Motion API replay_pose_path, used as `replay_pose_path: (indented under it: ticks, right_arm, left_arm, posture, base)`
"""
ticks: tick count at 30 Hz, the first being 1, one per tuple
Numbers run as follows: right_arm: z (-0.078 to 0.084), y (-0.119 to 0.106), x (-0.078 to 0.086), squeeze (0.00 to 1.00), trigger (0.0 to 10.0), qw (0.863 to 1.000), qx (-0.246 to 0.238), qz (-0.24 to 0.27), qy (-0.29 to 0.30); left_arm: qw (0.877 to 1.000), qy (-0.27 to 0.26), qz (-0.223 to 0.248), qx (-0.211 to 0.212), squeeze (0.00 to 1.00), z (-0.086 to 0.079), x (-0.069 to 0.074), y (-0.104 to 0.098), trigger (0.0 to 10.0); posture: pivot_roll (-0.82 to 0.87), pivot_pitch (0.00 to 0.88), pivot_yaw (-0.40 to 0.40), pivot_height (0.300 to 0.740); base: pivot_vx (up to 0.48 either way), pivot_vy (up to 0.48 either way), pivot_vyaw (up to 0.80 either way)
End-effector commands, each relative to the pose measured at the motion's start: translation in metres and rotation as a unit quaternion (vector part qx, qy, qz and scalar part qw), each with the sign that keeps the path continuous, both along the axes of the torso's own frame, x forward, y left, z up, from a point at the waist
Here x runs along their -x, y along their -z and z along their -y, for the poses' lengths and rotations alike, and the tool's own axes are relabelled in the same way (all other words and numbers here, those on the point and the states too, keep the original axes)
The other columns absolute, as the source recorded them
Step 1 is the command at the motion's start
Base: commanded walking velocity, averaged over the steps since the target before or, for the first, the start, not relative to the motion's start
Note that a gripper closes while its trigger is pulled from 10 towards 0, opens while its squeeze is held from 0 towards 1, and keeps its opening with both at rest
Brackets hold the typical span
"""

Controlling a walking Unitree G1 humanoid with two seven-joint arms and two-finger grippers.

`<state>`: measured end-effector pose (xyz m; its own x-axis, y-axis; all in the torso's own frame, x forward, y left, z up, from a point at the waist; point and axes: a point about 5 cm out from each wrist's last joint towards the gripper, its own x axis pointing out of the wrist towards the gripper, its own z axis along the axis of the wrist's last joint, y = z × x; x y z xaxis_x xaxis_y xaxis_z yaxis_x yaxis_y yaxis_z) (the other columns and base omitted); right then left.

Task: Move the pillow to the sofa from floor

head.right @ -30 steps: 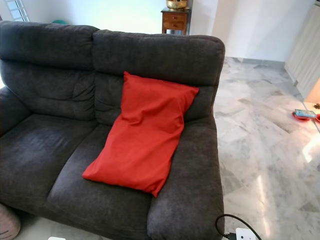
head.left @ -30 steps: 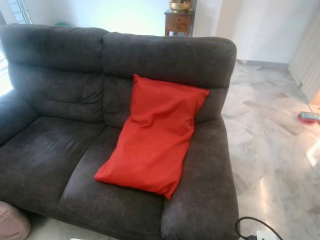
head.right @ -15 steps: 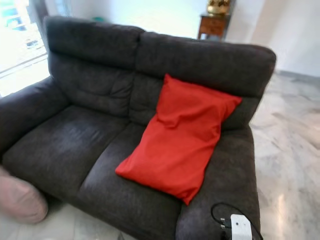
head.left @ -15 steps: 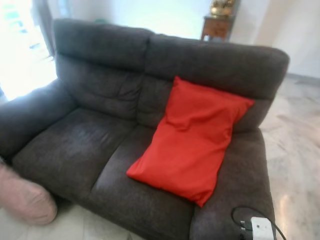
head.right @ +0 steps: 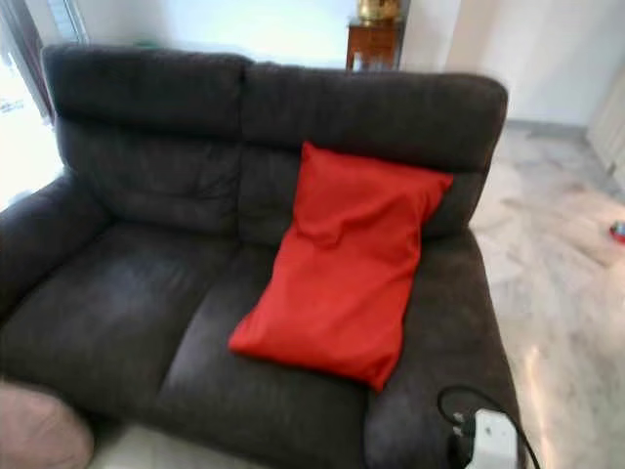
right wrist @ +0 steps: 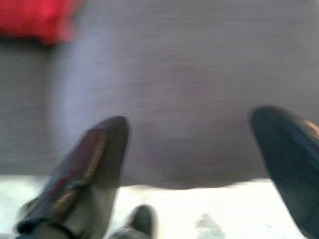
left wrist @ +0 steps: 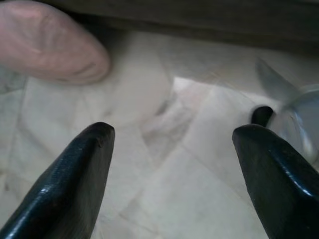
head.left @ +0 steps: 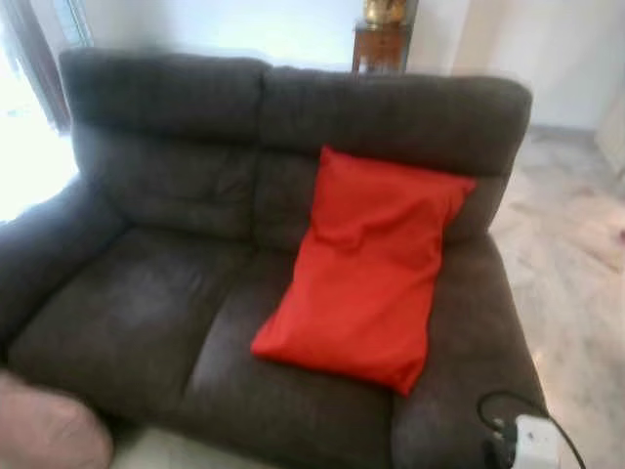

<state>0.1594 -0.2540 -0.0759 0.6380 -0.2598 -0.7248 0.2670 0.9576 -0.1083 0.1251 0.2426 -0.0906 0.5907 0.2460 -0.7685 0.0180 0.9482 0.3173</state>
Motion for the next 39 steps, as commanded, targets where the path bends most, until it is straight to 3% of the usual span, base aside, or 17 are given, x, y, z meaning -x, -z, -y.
replay_pose_path:
  ticks: [1, 15, 33, 39]
  right_arm:
    - [0.004, -0.003, -0.002, 0.0, 10.0, 1.0, 0.007, 0.005, -0.005]
    - [-0.003, -0.001, -0.003, 0.0, 10.0, 0.999, 0.002, -0.003, -0.033]
    - [-0.009, 0.003, -0.001, 0.0, 10.0, 0.999, -0.023, -0.017, -0.031]
    - [-0.014, 0.006, -0.001, 0.0, 10.0, 0.998, -0.033, -0.031, -0.046]
  left_arm:
    - [1.0, -0.002, -0.009, 0.004, 0.0, 0.001, 0.006, 0.002, 10.0]
    - [1.0, -0.004, -0.019, 0.006, 0.0, 0.003, 0.011, 0.005, 10.0]
    - [1.0, -0.001, -0.016, 0.008, 0.0, 0.004, 0.006, 0.004, 10.0]
    - [1.0, 0.027, -0.013, 0.009, 0.0, 0.007, -0.002, 0.002, 10.0]
  posture:
    - [0.09, 0.0, -0.019, 0.74]
    - [0.1, 0.013, -0.02, 0.74]
    - [0.1, 0.027, -0.02, 0.74]
    - [0.1, 0.027, -0.021, 0.74]
  base:
    - [0.0, 0.319, 0.0]
    - [0.0, 0.322, 0.11]
    - [0.0, 0.323, 0.13]
    - [0.0, 0.324, 0.0]
